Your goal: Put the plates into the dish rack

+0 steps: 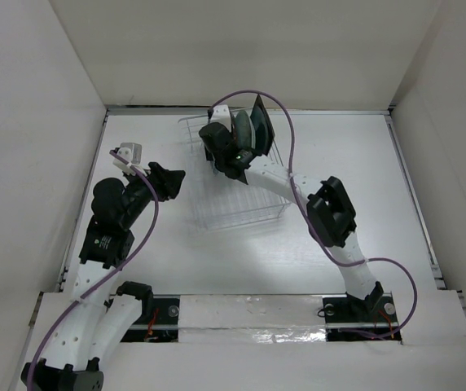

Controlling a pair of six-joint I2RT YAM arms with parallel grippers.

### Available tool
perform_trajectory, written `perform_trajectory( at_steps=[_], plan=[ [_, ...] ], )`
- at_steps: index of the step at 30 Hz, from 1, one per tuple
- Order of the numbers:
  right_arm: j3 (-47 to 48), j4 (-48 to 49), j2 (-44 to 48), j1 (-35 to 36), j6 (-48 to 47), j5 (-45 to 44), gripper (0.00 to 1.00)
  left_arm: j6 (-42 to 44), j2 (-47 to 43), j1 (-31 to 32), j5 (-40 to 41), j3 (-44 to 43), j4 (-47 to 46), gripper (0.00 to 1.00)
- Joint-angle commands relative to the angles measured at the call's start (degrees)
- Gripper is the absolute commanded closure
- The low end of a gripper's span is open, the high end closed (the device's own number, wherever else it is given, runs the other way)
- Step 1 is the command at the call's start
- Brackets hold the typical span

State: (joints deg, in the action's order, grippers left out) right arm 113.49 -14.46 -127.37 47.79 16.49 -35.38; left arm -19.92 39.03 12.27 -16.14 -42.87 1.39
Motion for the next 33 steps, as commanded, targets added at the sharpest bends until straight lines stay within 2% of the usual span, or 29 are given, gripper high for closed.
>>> perform_trajectory(
  at_steps=[1, 7, 11, 14, 15, 21, 22, 23, 24, 26, 27, 30, 31, 33],
  plan=[
    [1.6, 4.7, 2.8, 2.0, 0.2, 1.0, 0.52, 0.5, 0.0, 0.1, 0.9, -1.6, -1.7, 0.51],
    [0.7, 5.8, 5.4, 2.6, -0.4, 1.8, 0.51, 0.6, -0.4, 0.1, 2.4, -1.6, -1.5, 0.51],
    [-1.7, 7.5, 10.9, 2.6, -1.0, 3.7, 0.38, 0.5, -1.4, 0.1, 4.2, -1.4, -1.5, 0.51],
    [-5.1, 9.4, 14.6, 3.1, -1.3, 7.2, 0.16, 0.4, -2.4, 0.1, 5.0, -1.3, -1.9, 0.5],
    [-7.4, 10.8, 17.3, 3.1, -1.5, 9.3, 0.01, 0.5, -2.6, 0.1, 4.7, -1.2, -1.9, 0.48],
    [-15.2, 12.3, 25.7, 4.3, -3.0, 13.2, 0.0, -0.4, -2.5, -1.8, 3.5, -1.0, -2.6, 0.43],
    [-17.5, 13.5, 29.4, 4.9, -3.7, 13.1, 0.0, -0.4, -2.4, -1.8, 3.5, -1.0, -2.6, 0.43],
    [-23.3, 17.4, 34.1, 4.9, -4.1, 12.7, 0.0, -0.3, -2.7, -1.8, 3.7, -0.7, -2.9, 0.43],
    [-26.4, 19.2, 34.1, 4.9, -4.1, 12.5, 0.0, -0.2, -2.7, -1.8, 4.0, -0.7, -2.9, 0.42],
    [-32.8, 23.7, 42.1, 4.9, -4.5, 11.5, 0.0, 0.0, -3.2, -1.8, 5.1, -0.7, -3.0, 0.42],
    [-39.2, 25.0, 44.7, 4.9, -4.6, 9.6, 0.0, 0.2, -3.3, -1.8, 5.6, -0.6, -3.0, 0.42],
    [-48.9, 31.1, 55.2, 3.2, -5.3, 6.7, 0.07, 0.8, -4.0, -1.8, 6.6, -0.4, -3.4, 0.42],
    [-54.5, 31.9, 57.5, 1.1, -4.9, 6.6, 0.08, 0.8, -4.0, -1.8, 7.2, -0.3, -3.6, 0.42],
    [-59.0, 32.0, 63.9, -1.3, -3.9, 7.2, 0.13, 1.1, -4.0, -1.8, 8.1, -0.3, -3.7, 0.42]
  ],
)
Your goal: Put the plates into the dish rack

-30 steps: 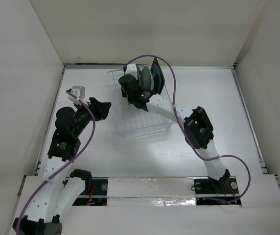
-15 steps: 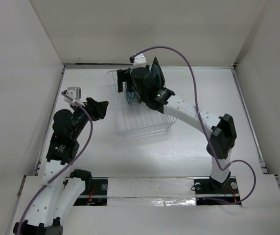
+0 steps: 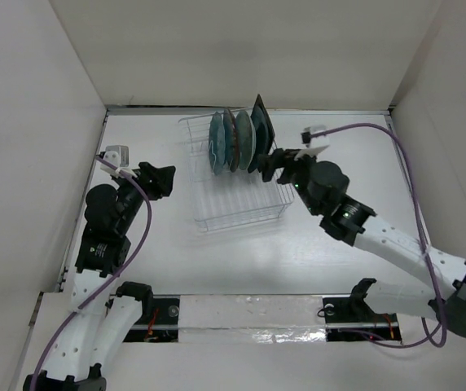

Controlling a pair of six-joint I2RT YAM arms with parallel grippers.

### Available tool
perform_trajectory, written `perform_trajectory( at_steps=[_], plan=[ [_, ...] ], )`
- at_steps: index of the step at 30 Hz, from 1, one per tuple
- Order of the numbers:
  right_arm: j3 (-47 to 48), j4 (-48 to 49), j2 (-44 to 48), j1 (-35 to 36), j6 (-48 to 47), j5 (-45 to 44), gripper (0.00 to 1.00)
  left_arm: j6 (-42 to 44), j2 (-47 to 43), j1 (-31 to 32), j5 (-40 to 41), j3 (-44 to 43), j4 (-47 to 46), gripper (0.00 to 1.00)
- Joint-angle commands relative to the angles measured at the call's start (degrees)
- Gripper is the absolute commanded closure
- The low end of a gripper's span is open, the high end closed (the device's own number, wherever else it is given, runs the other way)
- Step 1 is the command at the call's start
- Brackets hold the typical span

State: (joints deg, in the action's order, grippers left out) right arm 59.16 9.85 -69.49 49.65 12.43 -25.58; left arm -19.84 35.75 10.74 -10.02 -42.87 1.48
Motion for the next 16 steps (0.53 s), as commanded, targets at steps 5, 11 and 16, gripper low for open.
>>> perform_trajectory(
  at_steps=[5, 11, 16],
  plan=[
    [-18.2, 10.8, 16.7, -11.3, 3.9, 0.2, 0.38, 2.1, -0.9, -0.3, 2.6, 0.7, -5.4, 0.43],
    [-24.3, 13.4, 22.9, -17.6, 9.8, 4.2, 0.44, 3.0, -1.8, -0.3, 4.0, 2.1, -6.6, 0.43],
    [-24.1, 12.8, 21.1, -19.0, 11.2, 7.7, 0.41, 3.1, -3.6, -0.3, 3.6, 4.0, -8.2, 0.44]
  ],
)
